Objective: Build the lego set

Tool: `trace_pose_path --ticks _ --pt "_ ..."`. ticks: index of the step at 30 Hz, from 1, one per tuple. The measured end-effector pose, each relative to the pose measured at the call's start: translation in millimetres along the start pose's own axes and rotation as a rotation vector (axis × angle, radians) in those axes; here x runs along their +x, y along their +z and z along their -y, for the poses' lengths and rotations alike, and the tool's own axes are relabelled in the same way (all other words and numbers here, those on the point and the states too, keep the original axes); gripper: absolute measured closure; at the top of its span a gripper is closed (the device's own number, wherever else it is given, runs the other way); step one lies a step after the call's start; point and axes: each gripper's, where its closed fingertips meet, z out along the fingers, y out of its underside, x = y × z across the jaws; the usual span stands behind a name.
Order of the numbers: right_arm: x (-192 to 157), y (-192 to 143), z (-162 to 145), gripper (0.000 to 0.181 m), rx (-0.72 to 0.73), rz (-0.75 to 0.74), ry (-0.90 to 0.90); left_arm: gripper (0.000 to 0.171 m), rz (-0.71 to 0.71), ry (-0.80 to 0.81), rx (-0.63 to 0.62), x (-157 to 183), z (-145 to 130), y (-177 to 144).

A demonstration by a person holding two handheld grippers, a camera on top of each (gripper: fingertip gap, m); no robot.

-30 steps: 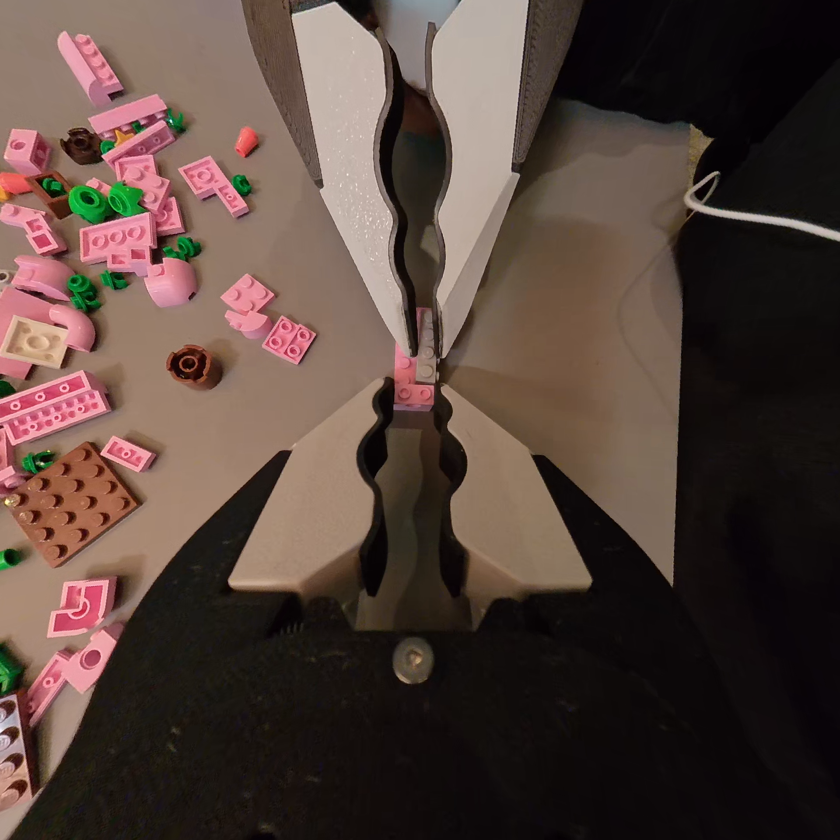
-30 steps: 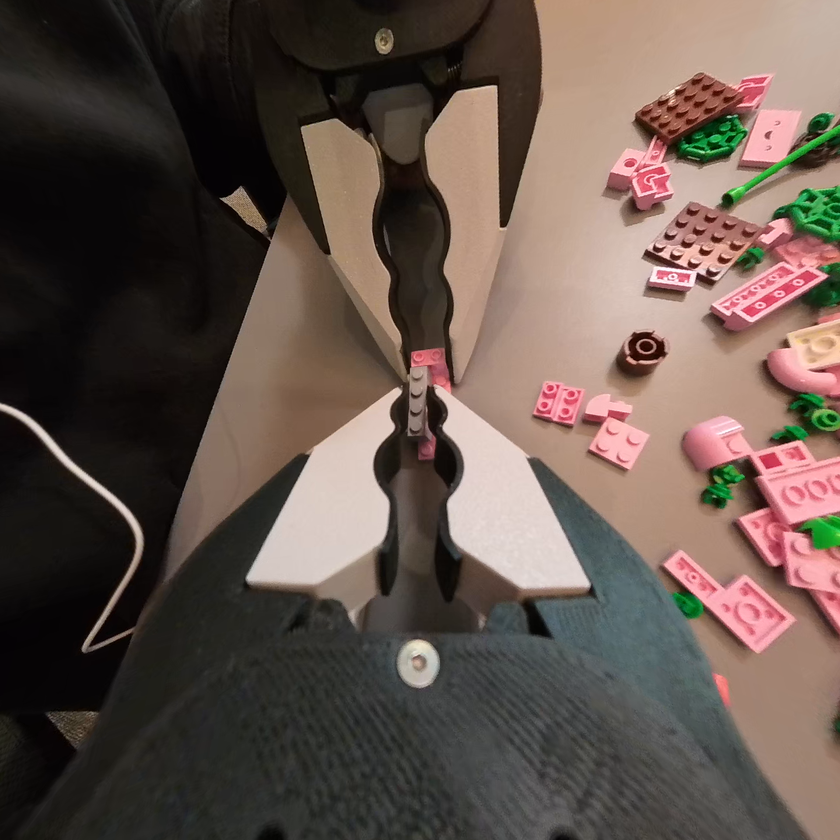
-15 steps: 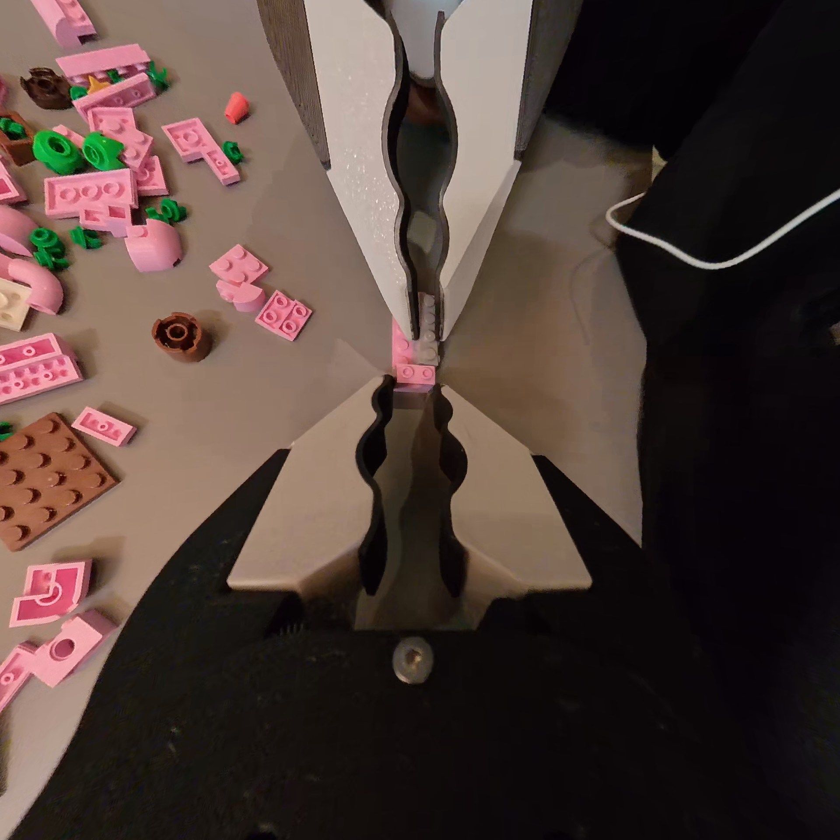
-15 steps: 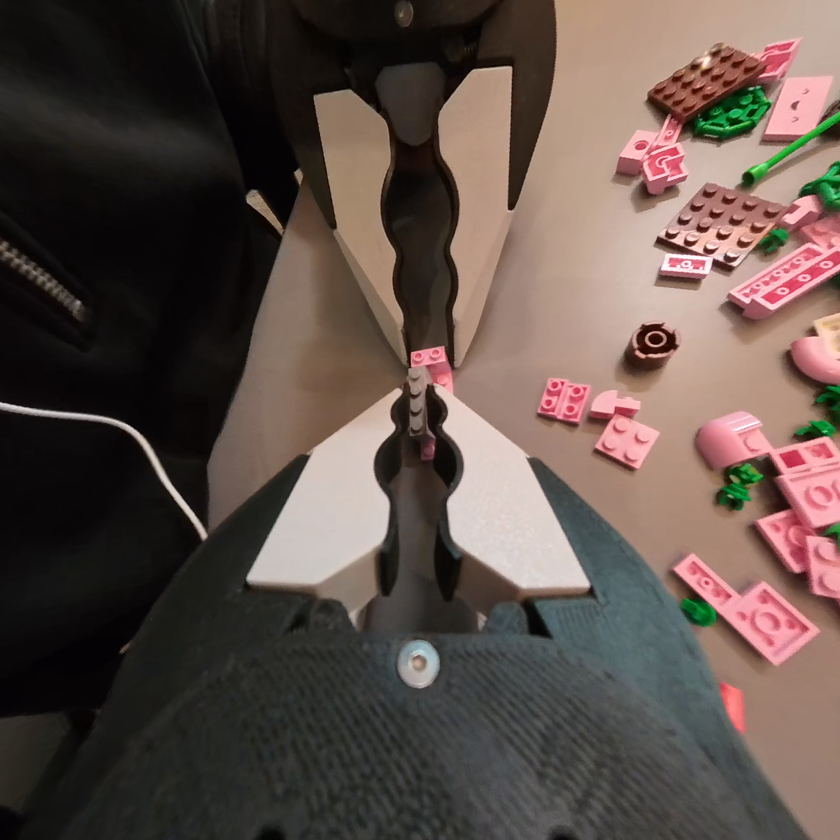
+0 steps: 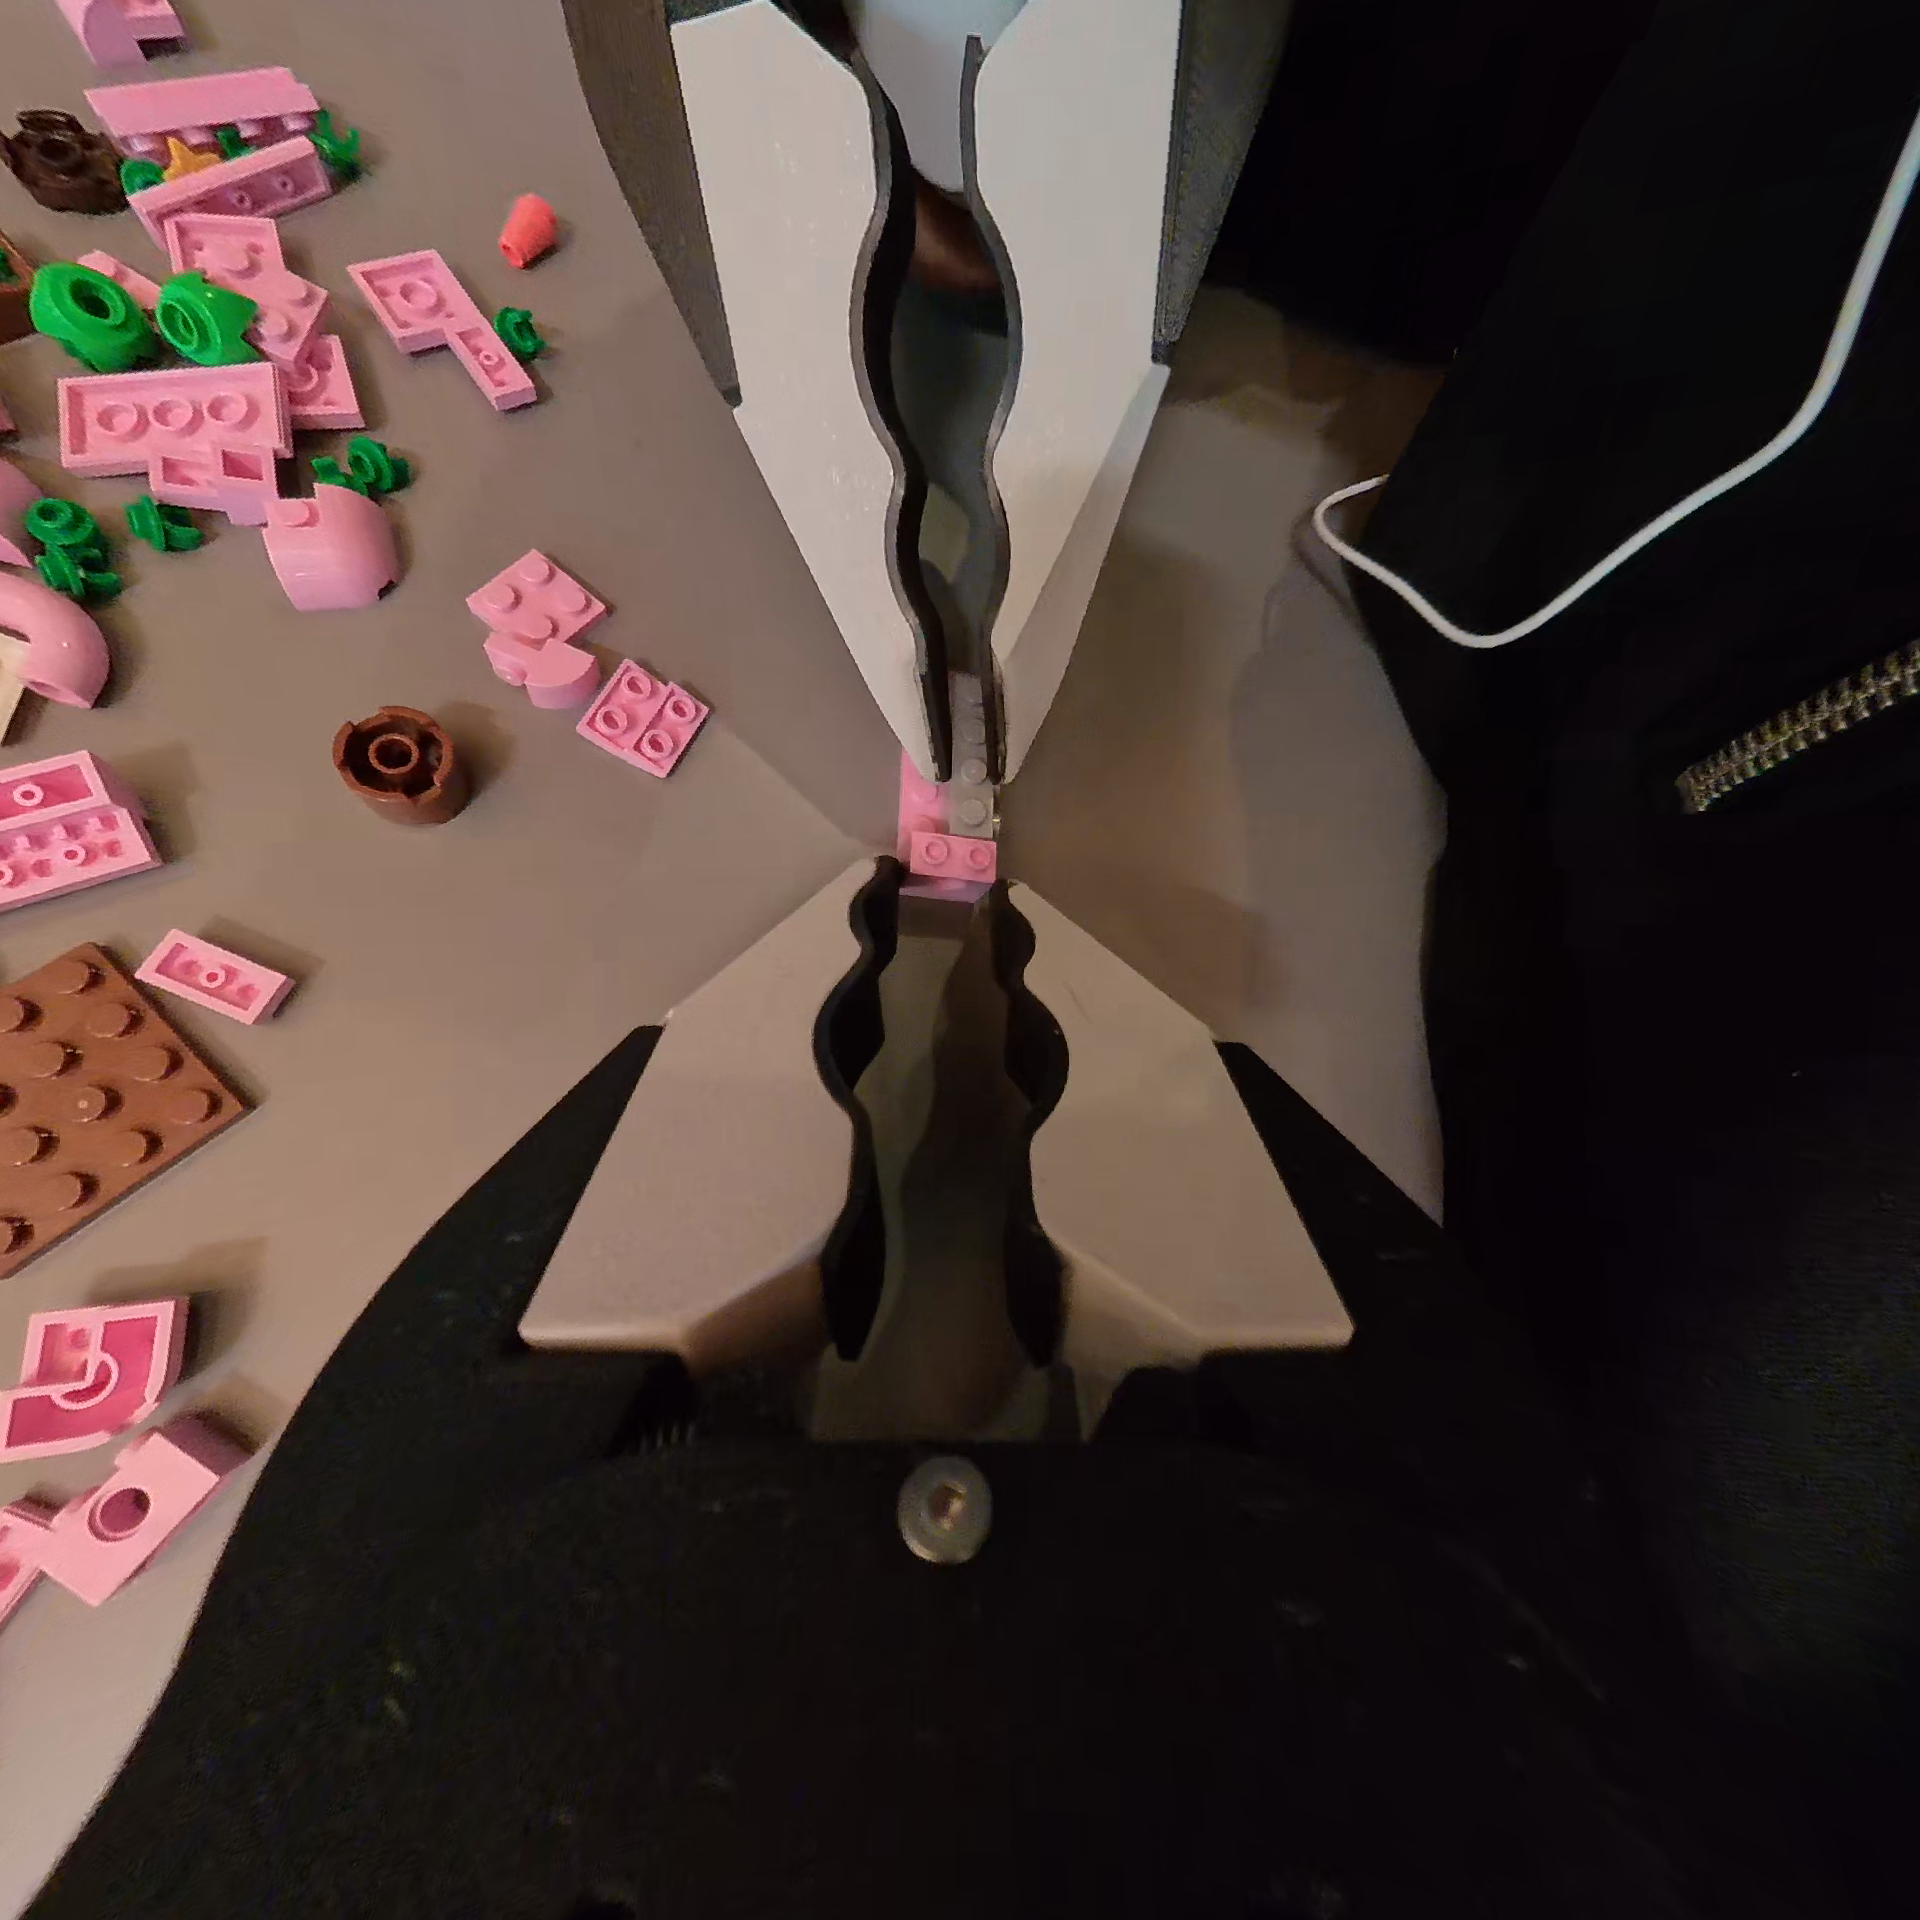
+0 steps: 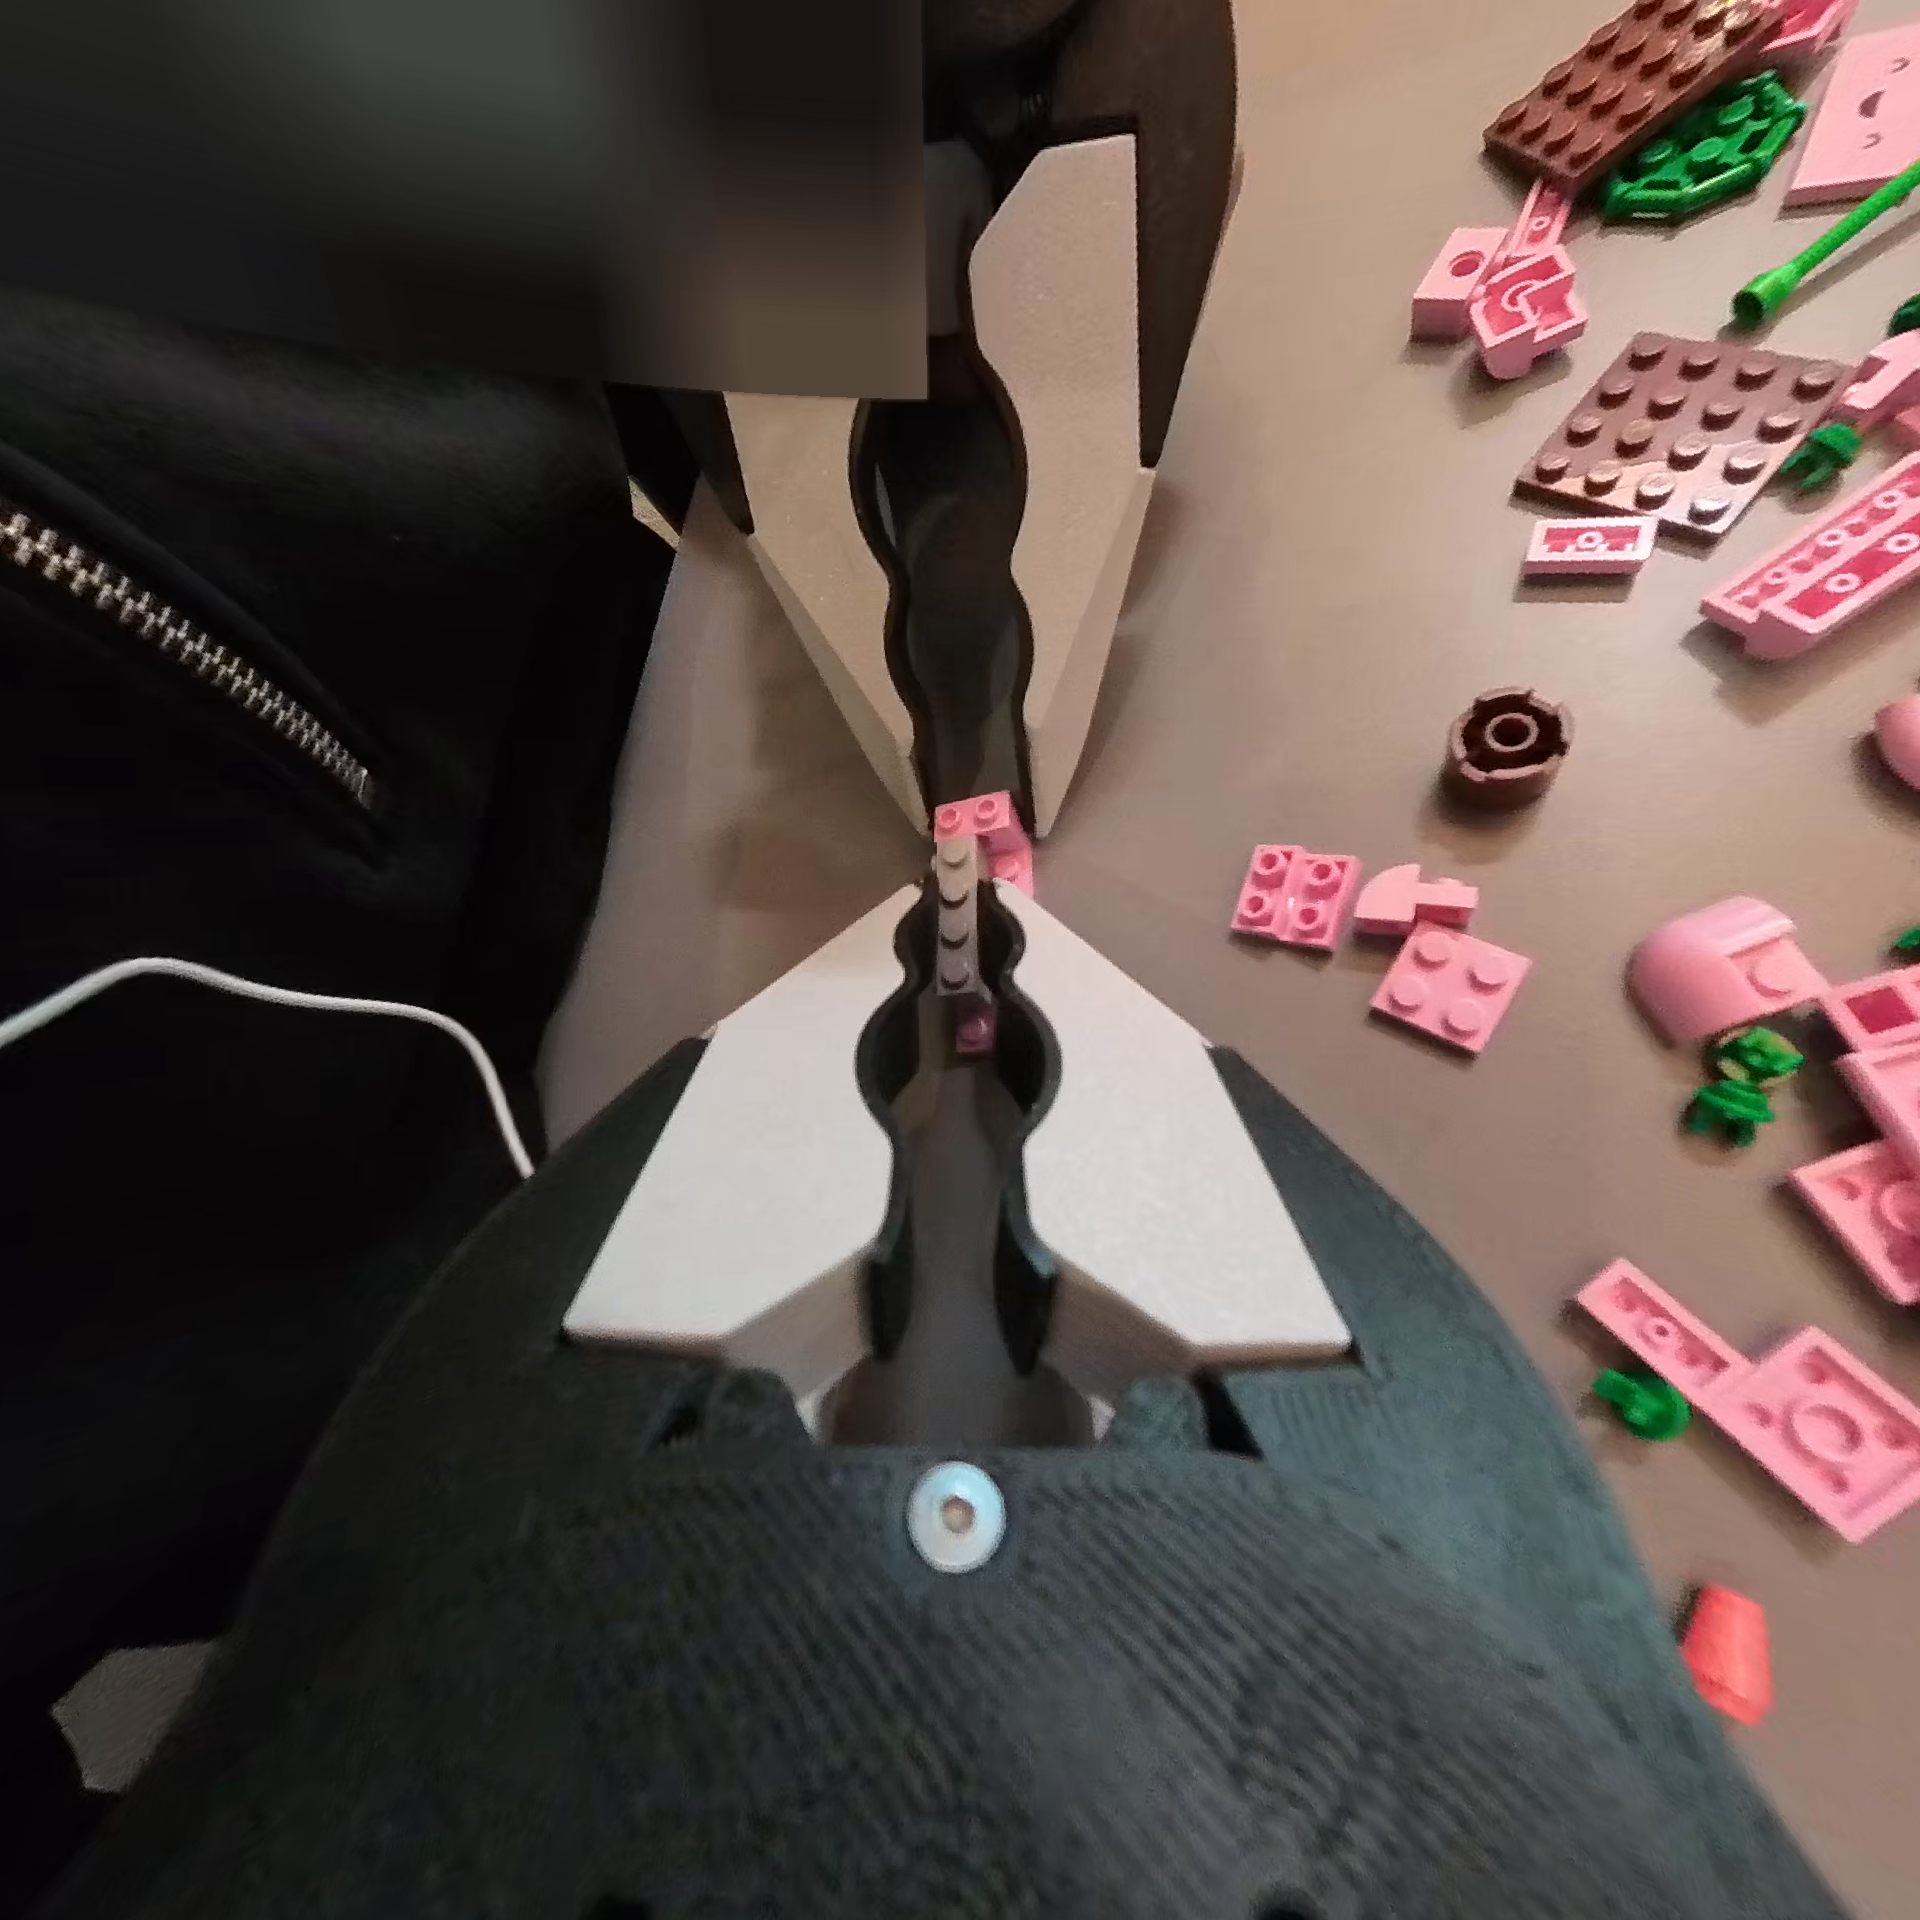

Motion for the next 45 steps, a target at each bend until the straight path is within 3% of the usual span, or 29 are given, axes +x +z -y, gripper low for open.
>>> trace_pose_path --ticks 17,20,23,31,37,41,45 --pt "-1 0 -3 0.174 -0.008 -0.062 -0.075 0.156 0.034 0.046 -0.009 0 -1 1" --pt "-1 -5 -3 0.151 0.001 -0.082 -0.124 0.156 0.047 0.057 -0.011 0 -1 2" --pt "-4 -15 5 0.142 0.056 -0.056 -0.099 0.156 0.05 0.06 -0.011 0 -2 2" --pt "7 -14 -9 0.14 -0.016 -0.128 -0.132 0.157 0.037 -0.024 0.019 -7 1 -2" --pt "10 -12 -4 0.141 0.009 -0.166 -0.17 0.158 -0.216 -0.262 0.269 1 27 -24" --pt "11 -18 5 0.16 0.039 -0.24 -0.263 0.157 -0.306 -0.352 0.343 2 33 -32" --pt "11 -29 21 0.147 0.116 -0.311 -0.333 0.158 -0.424 -0.428 0.389 7 37 -39"
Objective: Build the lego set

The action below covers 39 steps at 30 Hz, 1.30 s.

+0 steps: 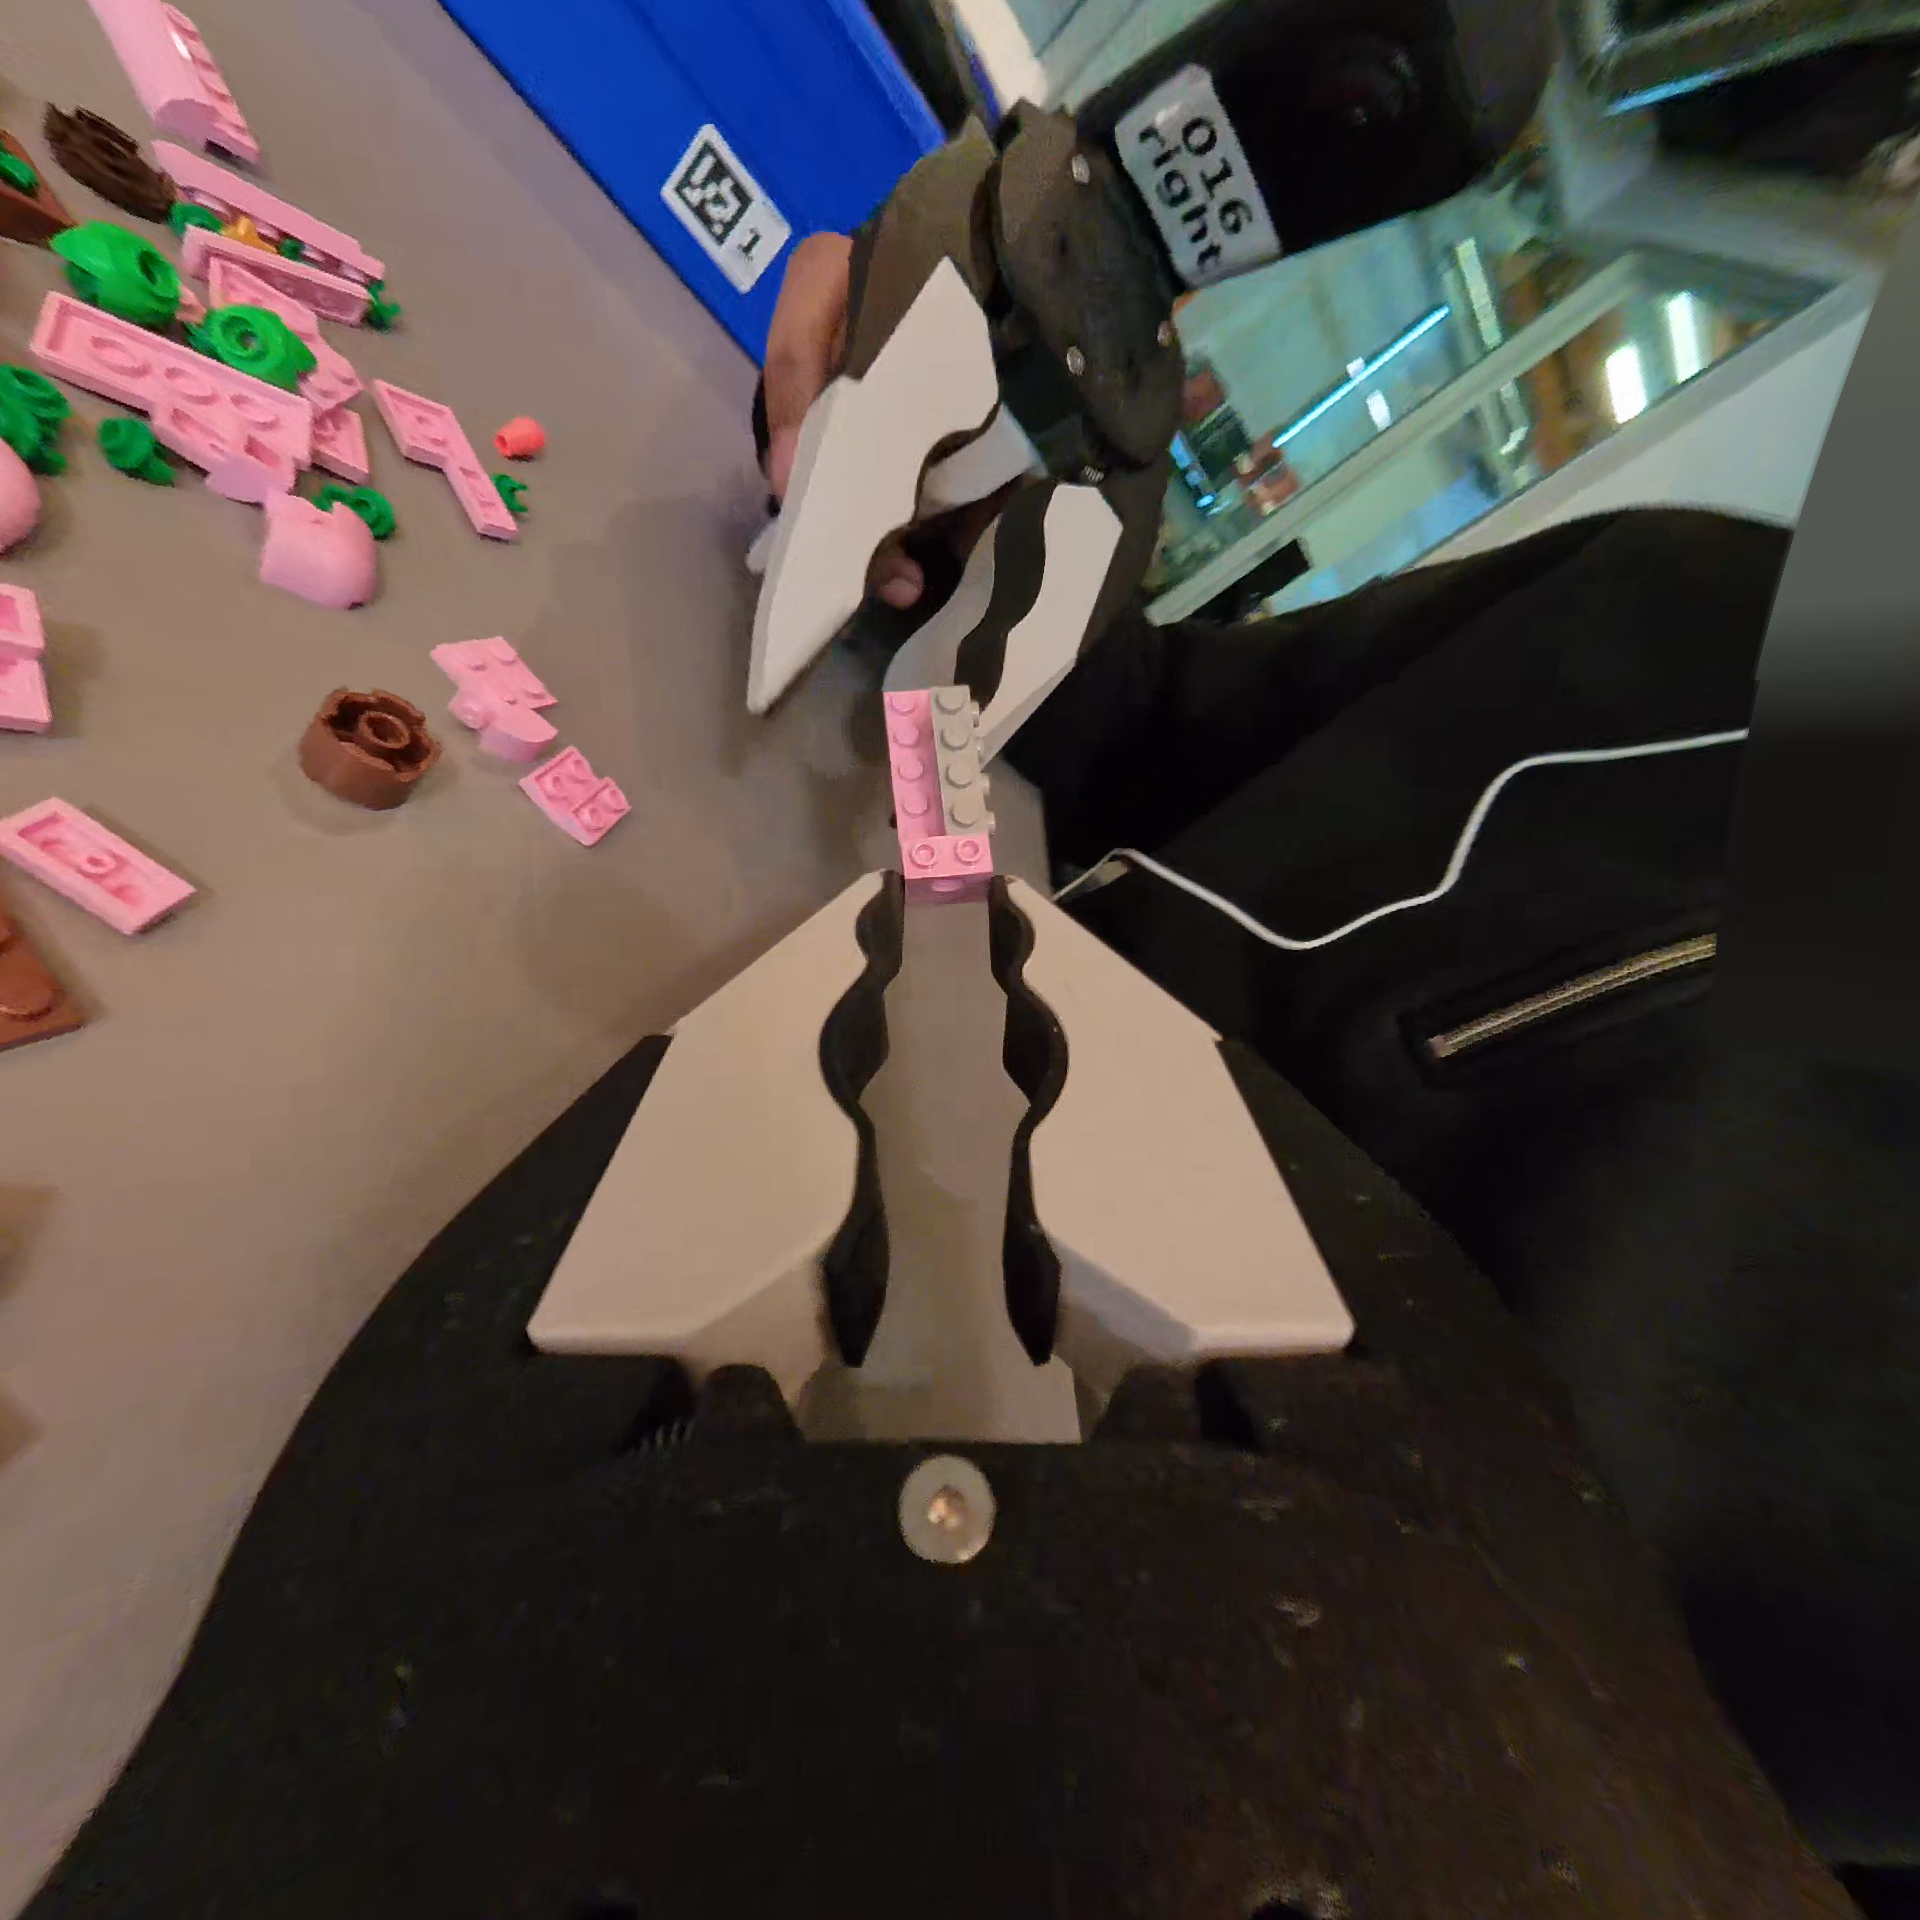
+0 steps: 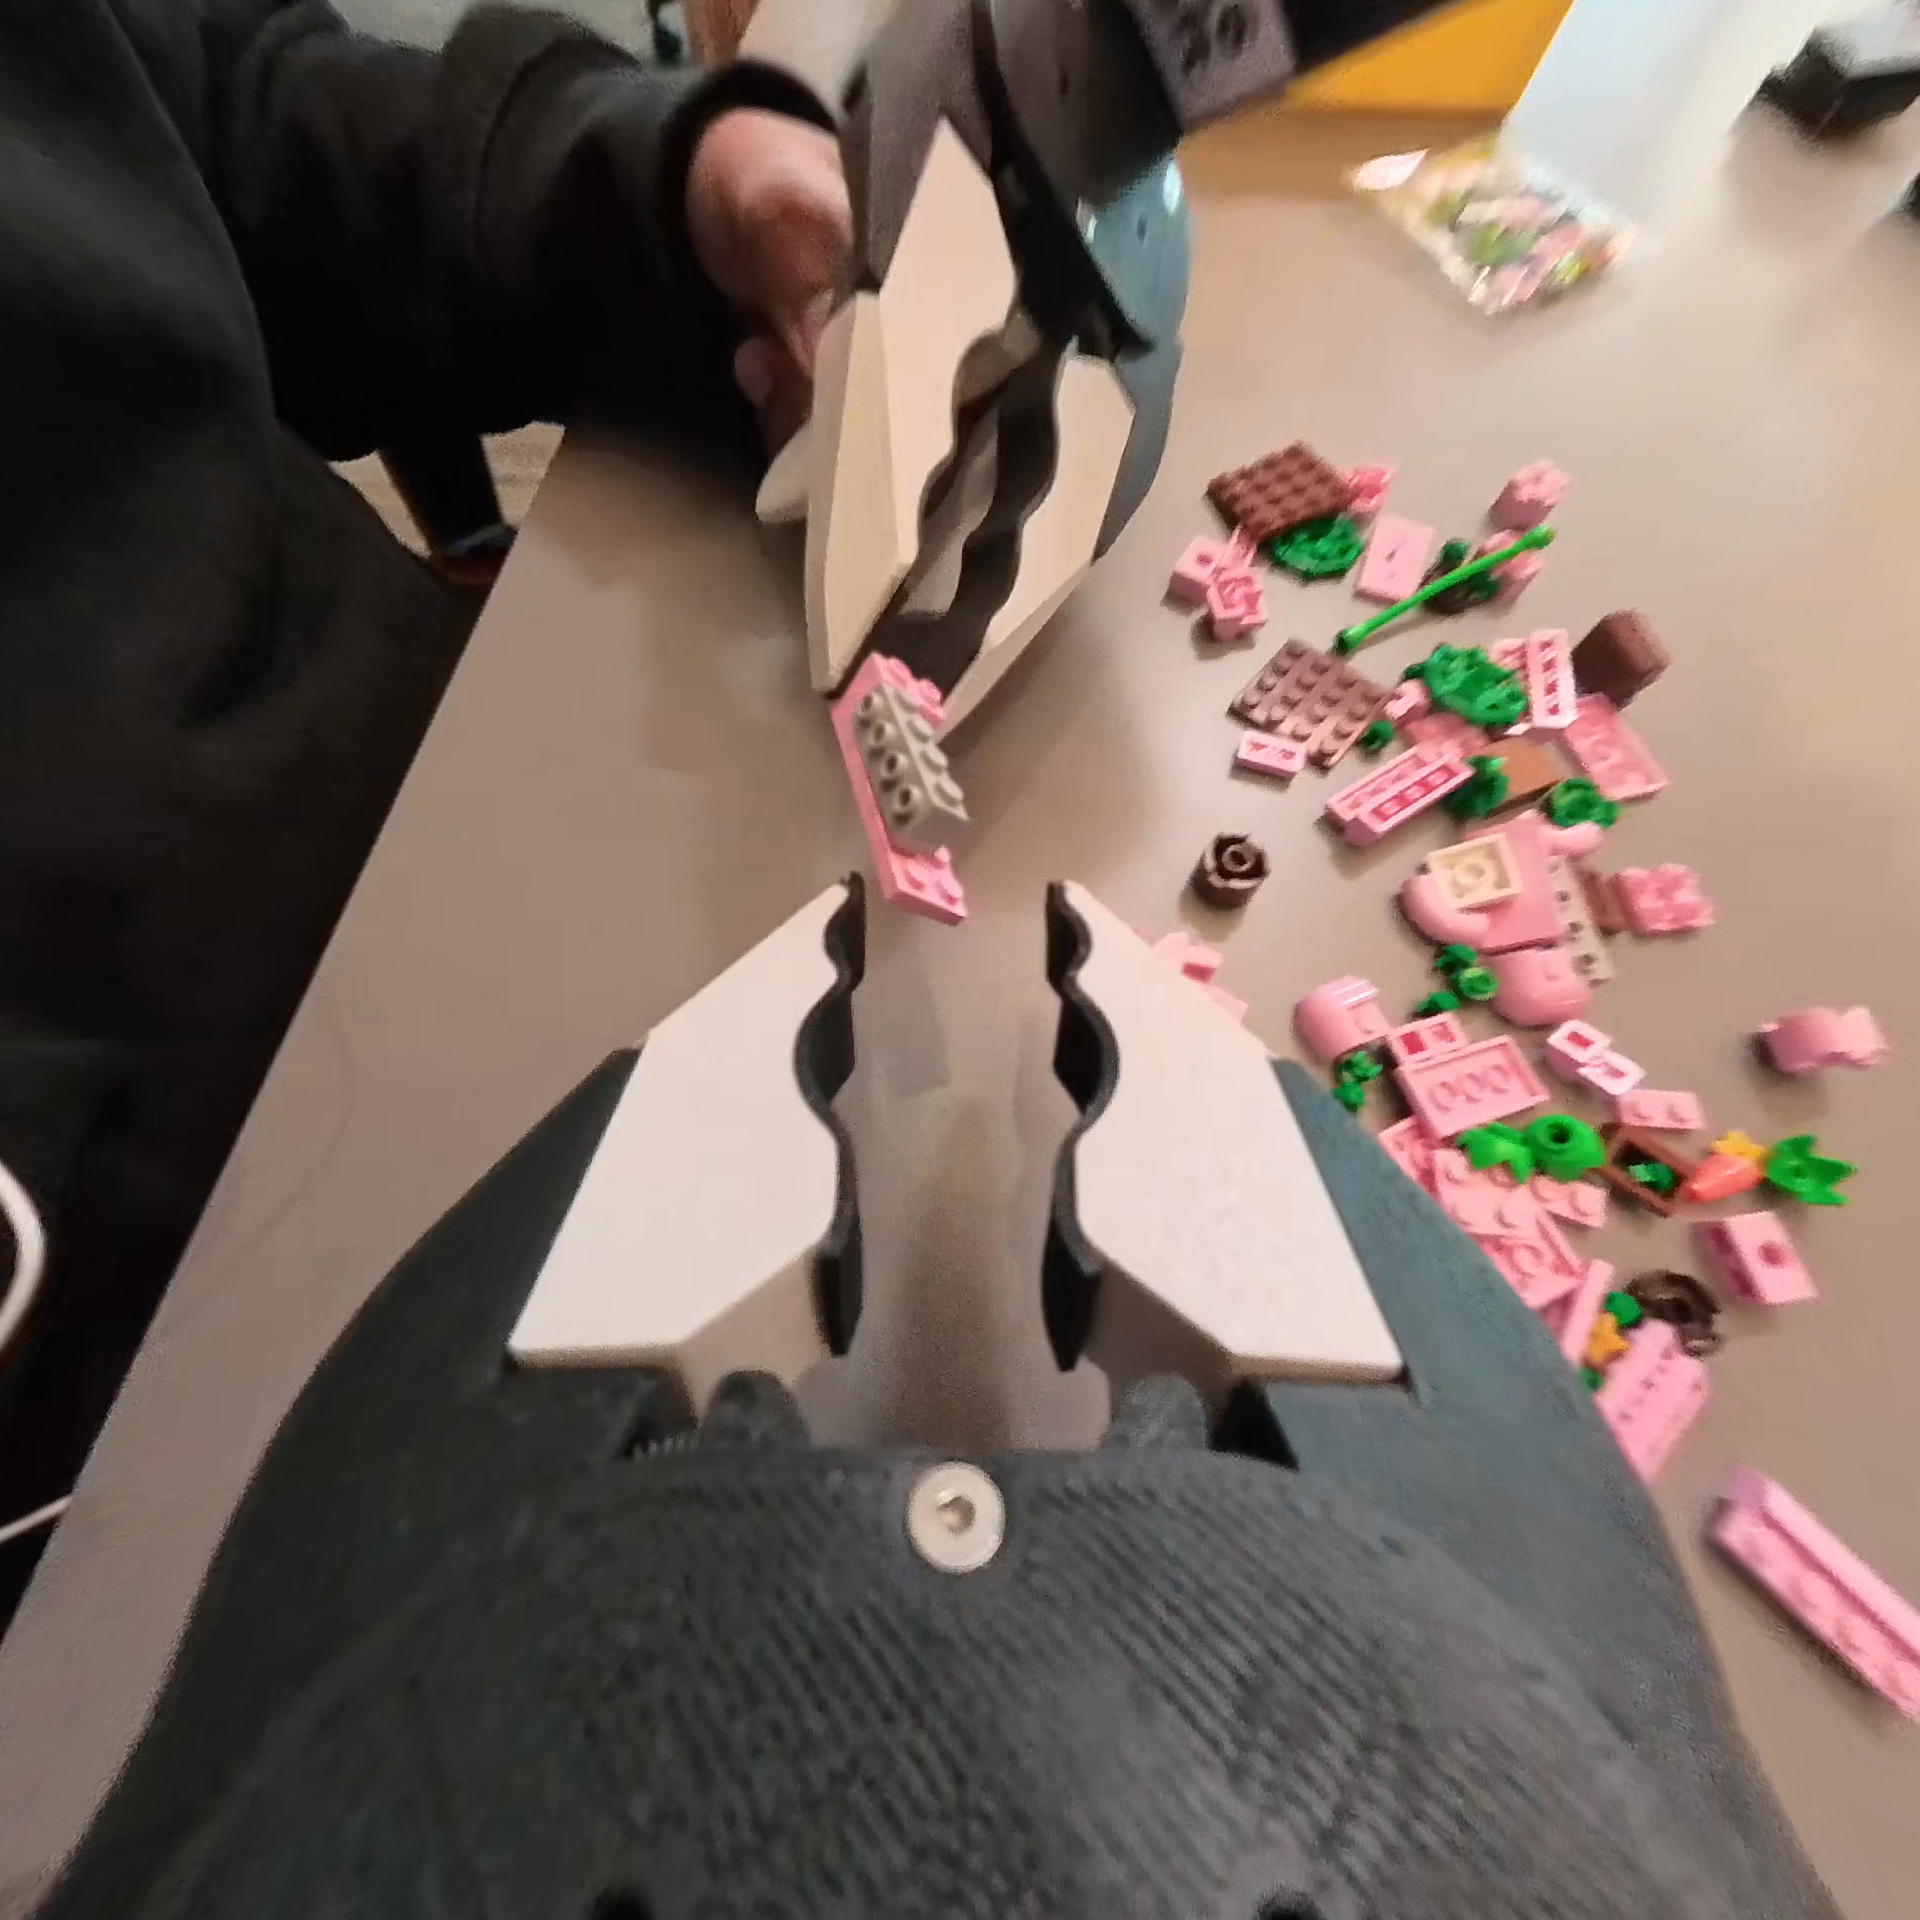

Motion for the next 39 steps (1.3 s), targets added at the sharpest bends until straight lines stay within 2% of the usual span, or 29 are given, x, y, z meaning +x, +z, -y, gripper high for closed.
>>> trace_pose_path --ticks 6,9,12,21,23,39 --pt "-9 -16 37 0.141 0.196 -0.064 -0.186 0.158 -0.234 -0.157 0.075 20 10 -11" --pt "-14 -19 48 0.142 0.25 -0.065 -0.222 0.158 -0.276 -0.188 0.057 24 7 -11" --pt "-16 -16 45 0.144 0.242 -0.05 -0.22 0.158 -0.311 -0.205 0.028 28 4 -10" --pt "-29 -8 46 0.156 0.253 -0.002 -0.24 0.158 -0.337 -0.239 -0.004 30 0 -8" --pt "-30 -8 46 0.164 0.256 -0.001 -0.245 0.158 -0.336 -0.238 -0.008 30 0 -7" --pt "-28 -7 47 0.165 0.259 -0.012 -0.238 0.158 -0.347 -0.249 -0.001 30 1 -8"
